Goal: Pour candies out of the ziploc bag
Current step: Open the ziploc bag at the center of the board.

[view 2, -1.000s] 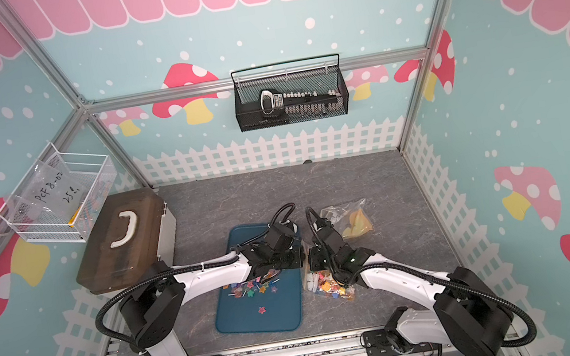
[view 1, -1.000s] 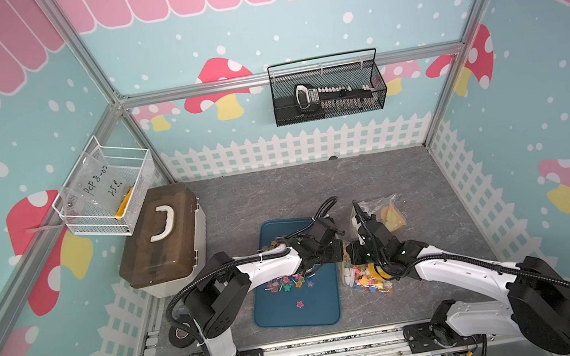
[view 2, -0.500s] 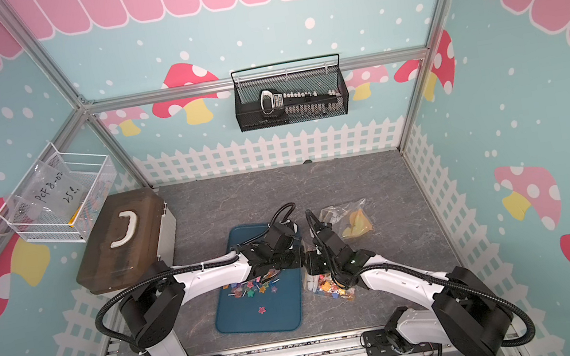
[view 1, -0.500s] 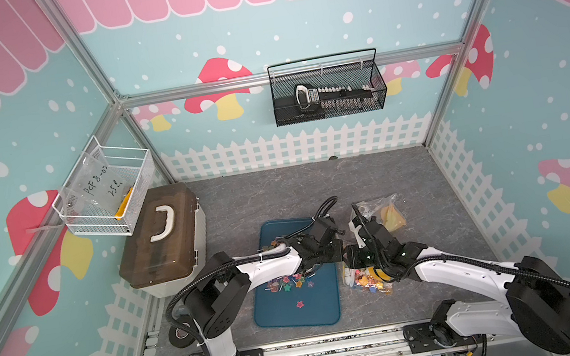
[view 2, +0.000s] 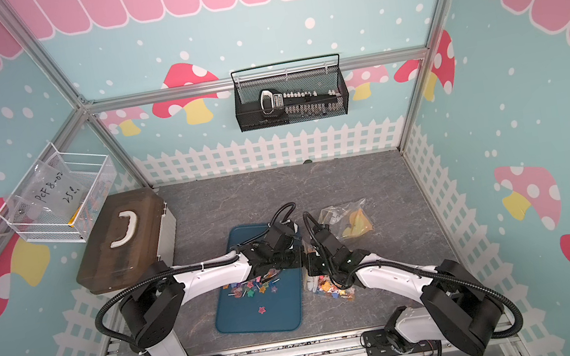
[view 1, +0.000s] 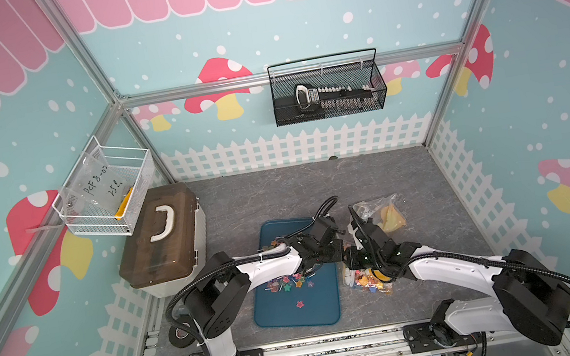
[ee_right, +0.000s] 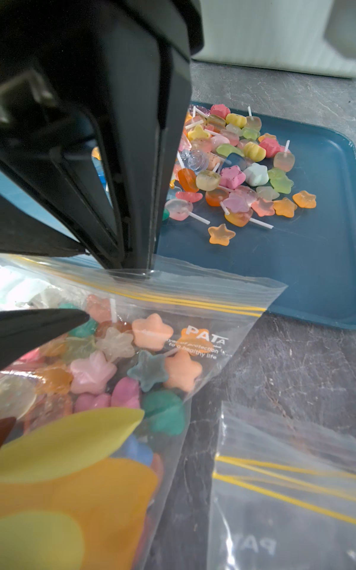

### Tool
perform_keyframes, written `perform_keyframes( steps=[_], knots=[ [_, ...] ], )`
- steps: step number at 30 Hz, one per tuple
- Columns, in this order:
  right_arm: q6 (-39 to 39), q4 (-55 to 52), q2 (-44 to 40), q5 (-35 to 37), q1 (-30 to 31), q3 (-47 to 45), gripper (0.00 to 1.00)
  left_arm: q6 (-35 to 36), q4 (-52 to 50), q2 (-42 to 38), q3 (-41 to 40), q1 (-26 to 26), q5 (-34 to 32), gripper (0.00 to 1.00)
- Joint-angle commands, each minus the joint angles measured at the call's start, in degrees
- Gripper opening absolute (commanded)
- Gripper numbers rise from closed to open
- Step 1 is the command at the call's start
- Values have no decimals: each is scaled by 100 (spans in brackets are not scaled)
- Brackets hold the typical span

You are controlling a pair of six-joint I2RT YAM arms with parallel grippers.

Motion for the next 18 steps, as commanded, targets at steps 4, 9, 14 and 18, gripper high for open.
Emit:
perform_keyframes(
  steps=[4, 9, 14, 18],
  knots=[
    [70, 268, 158, -115, 38, -49, 27, -40, 51, -22, 168, -55, 13, 0],
    [62, 346, 205, -164, 46, -30, 34, -31, 51, -33, 162, -55, 2, 0],
    [78, 386, 160, -139, 44, -57, 28, -31, 47, -42, 162, -55, -5, 0],
    [112, 438, 133, -103, 44, -70, 10, -31, 42, -43, 160, -59, -6, 0]
  ],
)
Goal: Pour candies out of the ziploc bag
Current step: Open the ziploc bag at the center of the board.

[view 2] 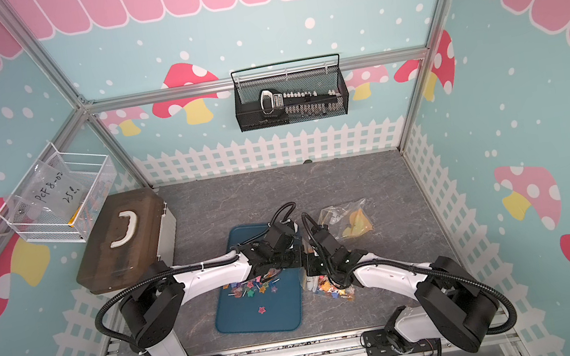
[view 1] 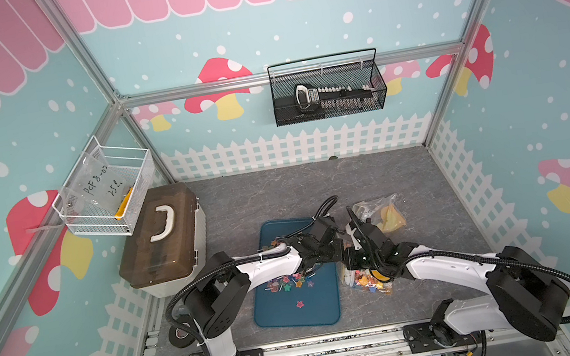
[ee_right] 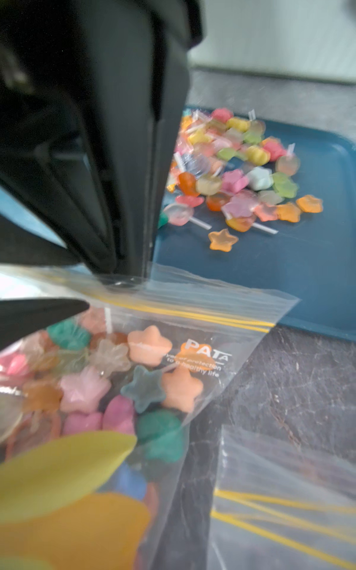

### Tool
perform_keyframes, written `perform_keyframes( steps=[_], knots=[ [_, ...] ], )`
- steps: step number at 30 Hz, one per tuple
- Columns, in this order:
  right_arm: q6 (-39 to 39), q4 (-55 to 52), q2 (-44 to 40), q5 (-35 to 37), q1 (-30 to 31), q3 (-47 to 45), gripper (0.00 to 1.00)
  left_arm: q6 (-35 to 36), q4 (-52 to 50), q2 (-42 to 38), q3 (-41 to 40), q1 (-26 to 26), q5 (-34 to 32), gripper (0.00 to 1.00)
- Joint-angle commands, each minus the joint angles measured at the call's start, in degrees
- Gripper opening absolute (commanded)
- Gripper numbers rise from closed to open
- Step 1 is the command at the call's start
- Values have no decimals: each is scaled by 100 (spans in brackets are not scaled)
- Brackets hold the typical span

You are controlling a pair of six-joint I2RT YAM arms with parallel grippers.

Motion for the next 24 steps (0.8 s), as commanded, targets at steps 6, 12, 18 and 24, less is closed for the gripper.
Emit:
perform_keyframes(
  steps=[6, 12, 18, 24],
  knots=[
    [123, 145, -153, 183, 40, -131, 0, -31, 35, -86, 102, -59, -35, 0],
    [180, -415, -447, 676, 40, -175, 0, -5, 27, -226, -6, -52, -191, 0],
    [224, -873, -679, 1151, 31, -140, 0, -5, 14, -243, -50, -52, -210, 0],
    [281, -1074, -707, 1389, 34, -148, 0, -5, -16, -317, -104, -52, -244, 0]
  ],
)
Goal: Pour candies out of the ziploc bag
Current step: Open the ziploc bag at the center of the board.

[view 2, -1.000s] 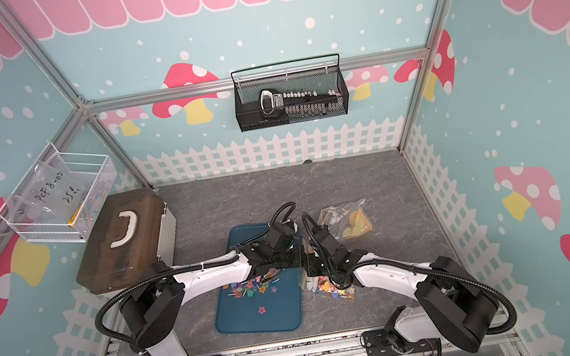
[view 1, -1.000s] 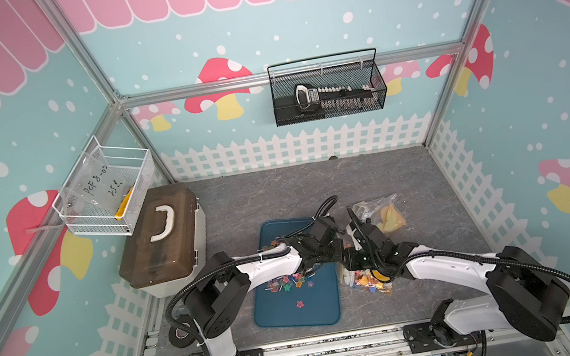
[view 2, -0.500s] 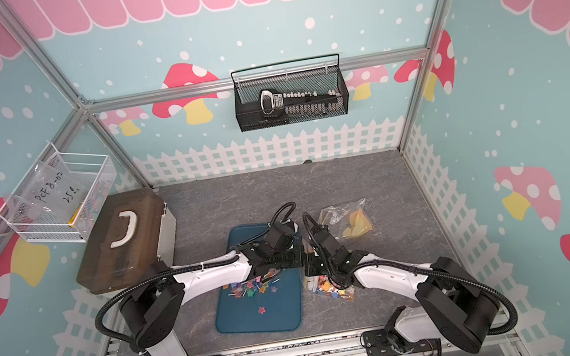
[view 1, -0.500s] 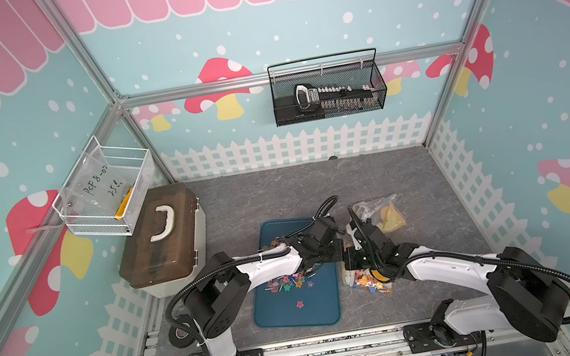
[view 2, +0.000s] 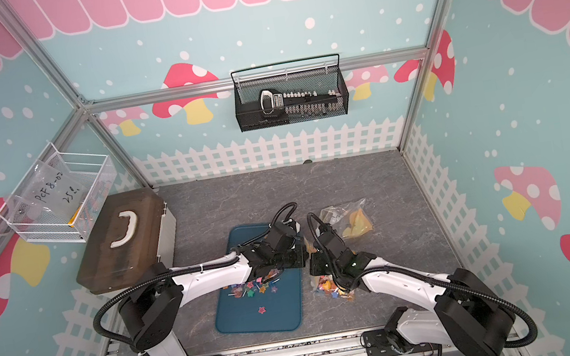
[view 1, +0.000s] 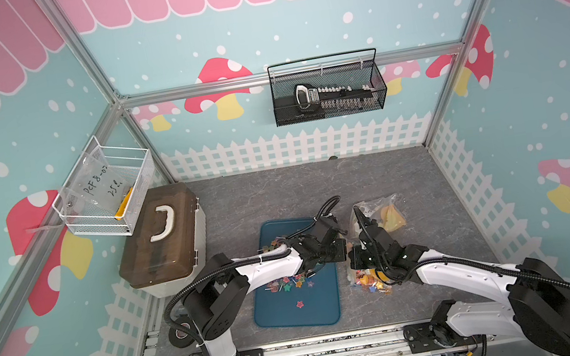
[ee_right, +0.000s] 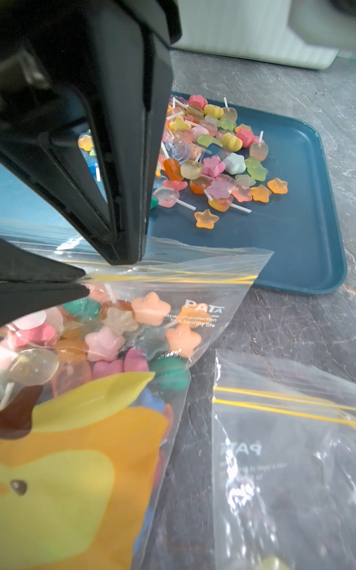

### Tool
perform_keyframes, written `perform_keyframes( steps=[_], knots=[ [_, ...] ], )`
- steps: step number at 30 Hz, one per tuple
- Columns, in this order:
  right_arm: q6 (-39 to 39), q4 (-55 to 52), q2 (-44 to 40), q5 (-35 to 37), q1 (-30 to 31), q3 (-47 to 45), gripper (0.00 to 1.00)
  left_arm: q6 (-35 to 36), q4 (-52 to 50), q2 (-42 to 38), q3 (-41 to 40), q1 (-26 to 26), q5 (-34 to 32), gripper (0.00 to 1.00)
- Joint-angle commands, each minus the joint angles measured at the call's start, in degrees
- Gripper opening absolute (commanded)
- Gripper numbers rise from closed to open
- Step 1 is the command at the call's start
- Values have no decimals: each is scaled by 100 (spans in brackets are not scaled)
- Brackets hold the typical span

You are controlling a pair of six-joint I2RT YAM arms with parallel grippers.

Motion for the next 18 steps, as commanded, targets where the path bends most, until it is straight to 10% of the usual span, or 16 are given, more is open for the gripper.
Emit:
perform_keyframes(
  steps=[1, 18],
  knots=[
    [124, -552, -55, 607, -28, -41, 0, 4, -170, -266, -103, 26, -243, 0],
    [43, -844, -697, 1084, -50, -100, 0, 161, -422, -660, -161, 44, -191, 0]
  ],
)
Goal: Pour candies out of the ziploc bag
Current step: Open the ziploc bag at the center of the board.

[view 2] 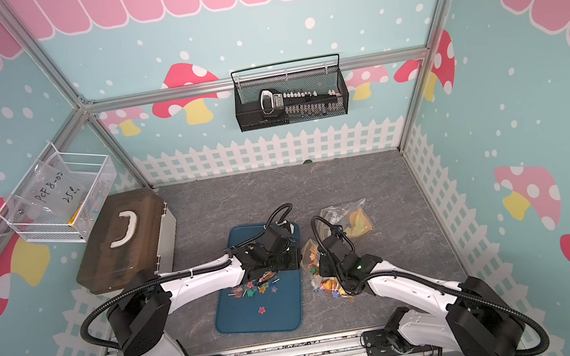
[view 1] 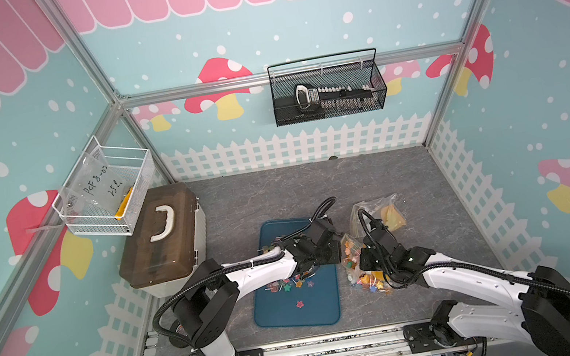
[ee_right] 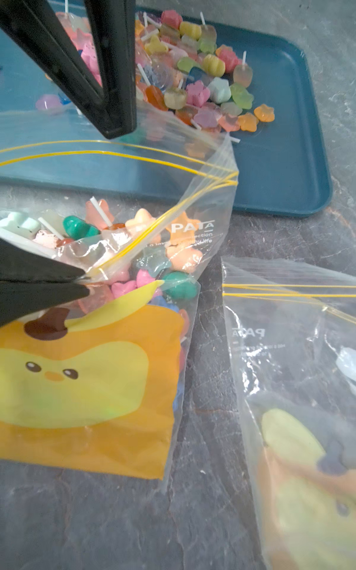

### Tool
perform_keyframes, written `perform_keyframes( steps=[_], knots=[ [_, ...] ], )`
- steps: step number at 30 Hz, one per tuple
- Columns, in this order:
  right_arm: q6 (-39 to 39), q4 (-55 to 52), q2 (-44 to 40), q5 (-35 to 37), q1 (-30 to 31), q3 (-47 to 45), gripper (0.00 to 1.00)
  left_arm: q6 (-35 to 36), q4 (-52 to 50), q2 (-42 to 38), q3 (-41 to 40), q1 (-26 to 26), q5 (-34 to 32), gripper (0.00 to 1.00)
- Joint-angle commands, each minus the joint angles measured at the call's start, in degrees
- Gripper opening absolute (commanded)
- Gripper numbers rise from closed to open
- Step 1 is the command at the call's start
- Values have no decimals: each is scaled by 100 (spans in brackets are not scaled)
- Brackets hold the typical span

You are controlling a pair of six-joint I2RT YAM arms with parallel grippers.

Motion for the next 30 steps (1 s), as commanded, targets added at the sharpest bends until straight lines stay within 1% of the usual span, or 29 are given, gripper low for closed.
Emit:
perform_keyframes(
  steps=[1, 5, 15, 30],
  knots=[
    [-171, -112, -253, 159, -32, 70, 0, 129, -50, -243, 105, 29, 80, 0],
    [-346, -215, -482, 94, -39, 274, 0, 257, -141, -398, 285, 29, 165, 0],
    [-648, -624, -631, -48, -39, 863, 0, 420, -547, -908, 573, 29, 104, 0],
    [-828, -1357, -1028, 476, -48, 1209, 0, 391, -943, -1281, 683, 11, 89, 0]
  ],
)
